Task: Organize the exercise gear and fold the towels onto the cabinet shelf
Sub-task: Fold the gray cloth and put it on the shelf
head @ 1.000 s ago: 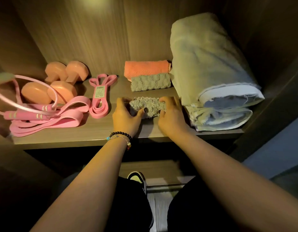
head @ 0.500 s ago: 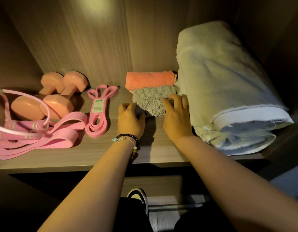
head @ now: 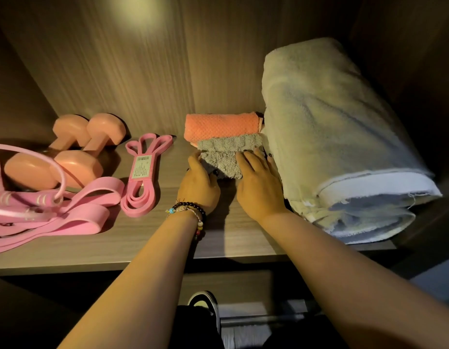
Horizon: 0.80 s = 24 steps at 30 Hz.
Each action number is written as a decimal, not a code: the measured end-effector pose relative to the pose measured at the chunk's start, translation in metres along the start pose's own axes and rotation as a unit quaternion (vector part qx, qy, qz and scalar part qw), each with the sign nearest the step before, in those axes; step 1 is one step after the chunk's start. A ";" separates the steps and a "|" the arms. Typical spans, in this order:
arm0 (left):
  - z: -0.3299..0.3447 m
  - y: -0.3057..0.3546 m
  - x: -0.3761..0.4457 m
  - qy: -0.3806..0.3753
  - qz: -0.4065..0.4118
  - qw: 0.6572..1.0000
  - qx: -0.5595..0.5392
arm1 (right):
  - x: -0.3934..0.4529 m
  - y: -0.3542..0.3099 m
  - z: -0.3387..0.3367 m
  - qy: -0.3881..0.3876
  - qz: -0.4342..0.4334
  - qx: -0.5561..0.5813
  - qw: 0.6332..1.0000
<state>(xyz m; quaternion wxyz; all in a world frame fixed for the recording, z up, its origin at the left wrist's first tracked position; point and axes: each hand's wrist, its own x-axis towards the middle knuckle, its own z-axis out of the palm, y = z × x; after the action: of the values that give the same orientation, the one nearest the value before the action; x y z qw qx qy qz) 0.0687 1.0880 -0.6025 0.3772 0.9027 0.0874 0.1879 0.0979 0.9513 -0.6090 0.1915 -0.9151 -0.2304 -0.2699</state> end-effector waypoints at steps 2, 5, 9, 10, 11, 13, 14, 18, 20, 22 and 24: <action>0.002 0.001 -0.002 -0.004 -0.001 1.000 0.018 | -0.001 -0.001 -0.001 -0.003 -0.001 -0.008 1.000; 0.000 0.003 -0.005 0.005 -0.017 1.000 0.011 | -0.004 -0.002 -0.005 -0.010 -0.008 -0.005 1.000; -0.007 0.010 -0.016 0.014 -0.027 0.999 -0.023 | -0.010 -0.005 -0.011 -0.048 -0.007 0.029 0.998; -0.009 0.012 -0.020 0.012 -0.029 0.999 -0.026 | -0.012 -0.006 -0.013 -0.059 -0.003 0.032 0.998; -0.010 0.011 -0.024 0.009 -0.030 0.999 -0.027 | -0.015 -0.007 -0.015 -0.074 0.003 0.036 0.997; -0.012 0.012 -0.033 0.000 -0.034 0.999 -0.020 | -0.023 -0.010 -0.022 -0.102 0.016 0.043 0.994; -0.015 0.013 -0.039 -0.005 -0.037 0.999 -0.016 | -0.029 -0.011 -0.026 -0.110 0.021 0.048 0.993; -0.024 0.022 -0.069 -0.023 -0.047 0.999 0.004 | -0.055 -0.019 -0.050 -0.157 0.036 0.050 0.986; -0.028 0.029 -0.089 -0.037 -0.049 0.998 0.011 | -0.068 -0.023 -0.064 -0.229 0.056 0.035 0.971; -0.035 0.037 -0.109 -0.055 -0.051 0.997 0.019 | -0.080 -0.030 -0.077 -0.257 0.058 0.012 0.964; -0.044 0.048 -0.131 -0.075 -0.049 0.996 0.012 | -0.094 -0.037 -0.089 -0.263 0.063 0.020 0.963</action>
<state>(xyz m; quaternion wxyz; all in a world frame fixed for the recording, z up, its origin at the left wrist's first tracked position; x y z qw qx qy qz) -0.0682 1.0438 -0.5758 0.3806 0.9133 0.1052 0.0997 -0.0279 0.9095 -0.5854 0.1589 -0.9625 -0.2198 -0.0025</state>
